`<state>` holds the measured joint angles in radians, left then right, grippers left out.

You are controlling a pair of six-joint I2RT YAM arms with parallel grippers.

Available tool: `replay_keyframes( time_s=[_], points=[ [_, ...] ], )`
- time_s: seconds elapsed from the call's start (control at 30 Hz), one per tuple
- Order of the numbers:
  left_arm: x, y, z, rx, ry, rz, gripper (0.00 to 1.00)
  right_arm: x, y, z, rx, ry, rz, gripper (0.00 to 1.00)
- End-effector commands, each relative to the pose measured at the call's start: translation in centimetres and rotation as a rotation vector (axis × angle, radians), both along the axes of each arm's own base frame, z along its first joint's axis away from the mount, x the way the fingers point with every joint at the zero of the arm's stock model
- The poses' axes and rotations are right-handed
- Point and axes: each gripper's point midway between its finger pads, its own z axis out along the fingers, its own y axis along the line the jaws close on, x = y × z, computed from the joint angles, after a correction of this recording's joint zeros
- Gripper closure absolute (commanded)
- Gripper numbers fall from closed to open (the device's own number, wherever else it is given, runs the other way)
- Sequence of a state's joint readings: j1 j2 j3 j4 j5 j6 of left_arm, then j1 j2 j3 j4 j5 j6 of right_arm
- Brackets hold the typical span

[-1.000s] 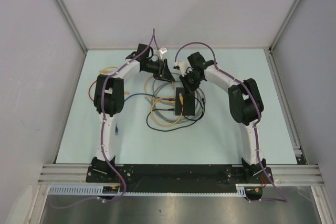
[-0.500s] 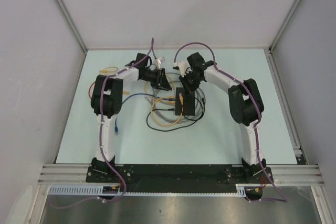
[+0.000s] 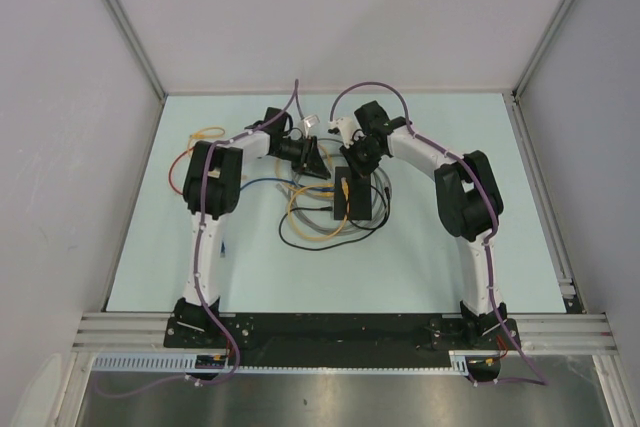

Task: Pull the plug from the switch port

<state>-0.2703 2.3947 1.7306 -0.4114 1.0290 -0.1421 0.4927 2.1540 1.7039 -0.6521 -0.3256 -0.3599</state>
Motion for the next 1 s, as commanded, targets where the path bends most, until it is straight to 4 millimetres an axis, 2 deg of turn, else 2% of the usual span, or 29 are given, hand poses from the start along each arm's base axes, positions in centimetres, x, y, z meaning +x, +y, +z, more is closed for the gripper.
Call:
replay_keyframes(
  time_s=[0.0, 0.2, 0.47, 0.73, 0.97],
  points=[
    [-0.8, -1.0, 0.4, -0.027, -0.030, -0.082, 0.68, -4.5, -2.7, -5.2, -0.158, 0.176, 0.015, 0.99],
    [-2.1, -1.8, -0.1, -0.010, -0.018, -0.123, 0.68, -4.7, -2.5, -5.2, -0.149, 0.183, 0.018, 0.99],
    [-3.0, -1.7, -0.7, -0.009, 0.014, -0.130, 0.68, -5.1, -2.4, -5.2, -0.139, 0.195, 0.021, 0.99],
    [-3.0, -1.6, -0.8, -0.045, 0.049, -0.135, 0.61, -5.1, -2.2, -5.1, -0.143, 0.186, 0.026, 0.98],
    [-3.0, -1.2, -0.9, -0.078, 0.063, -0.135, 0.64, -5.3, -2.4, -5.1, -0.150, 0.191, 0.028, 0.98]
  ],
)
